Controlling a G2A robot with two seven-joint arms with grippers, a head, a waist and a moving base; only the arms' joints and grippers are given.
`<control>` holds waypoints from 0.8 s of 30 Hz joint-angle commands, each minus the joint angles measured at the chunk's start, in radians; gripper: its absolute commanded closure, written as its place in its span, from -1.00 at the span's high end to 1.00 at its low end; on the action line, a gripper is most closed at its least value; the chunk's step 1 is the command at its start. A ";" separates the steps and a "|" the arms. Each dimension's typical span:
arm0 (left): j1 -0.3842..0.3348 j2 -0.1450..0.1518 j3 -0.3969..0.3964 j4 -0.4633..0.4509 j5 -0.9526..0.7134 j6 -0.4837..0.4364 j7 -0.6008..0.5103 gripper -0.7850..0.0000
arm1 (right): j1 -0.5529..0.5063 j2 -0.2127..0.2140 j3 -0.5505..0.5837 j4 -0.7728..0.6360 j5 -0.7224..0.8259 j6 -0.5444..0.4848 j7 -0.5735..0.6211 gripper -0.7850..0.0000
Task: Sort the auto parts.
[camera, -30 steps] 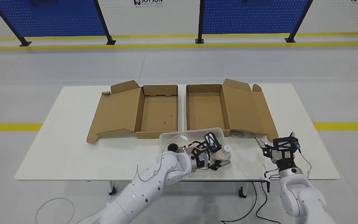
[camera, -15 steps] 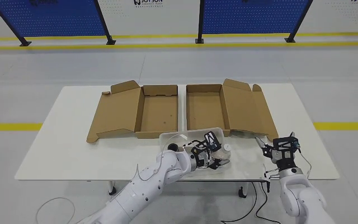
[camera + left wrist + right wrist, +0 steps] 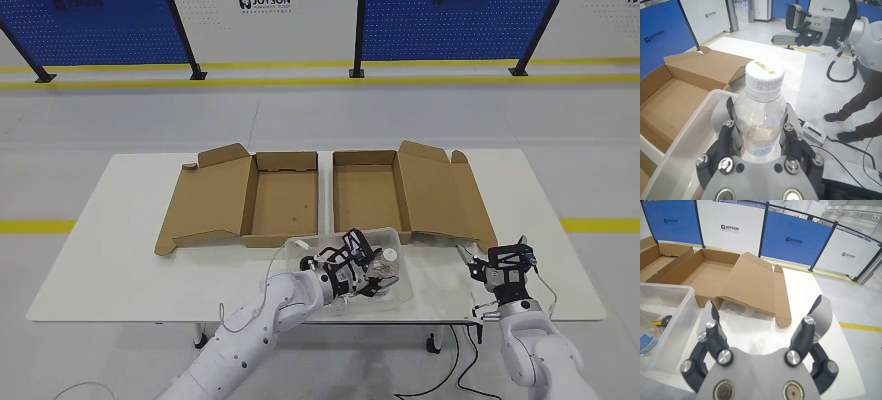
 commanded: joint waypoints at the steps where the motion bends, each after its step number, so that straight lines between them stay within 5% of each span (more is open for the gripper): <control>1: 0.033 0.012 -0.034 -0.046 0.007 -0.001 -0.003 -1.00 | 0.000 0.000 0.000 0.000 0.000 0.000 0.000 1.00; 13: 0.193 0.060 -0.168 -0.349 0.036 0.025 -0.124 -1.00 | 0.000 0.000 0.000 0.000 0.000 0.000 0.000 1.00; 24: 0.266 0.078 -0.193 -0.470 0.029 -0.002 -0.171 -1.00 | 0.000 0.000 0.000 0.000 0.000 0.000 0.000 1.00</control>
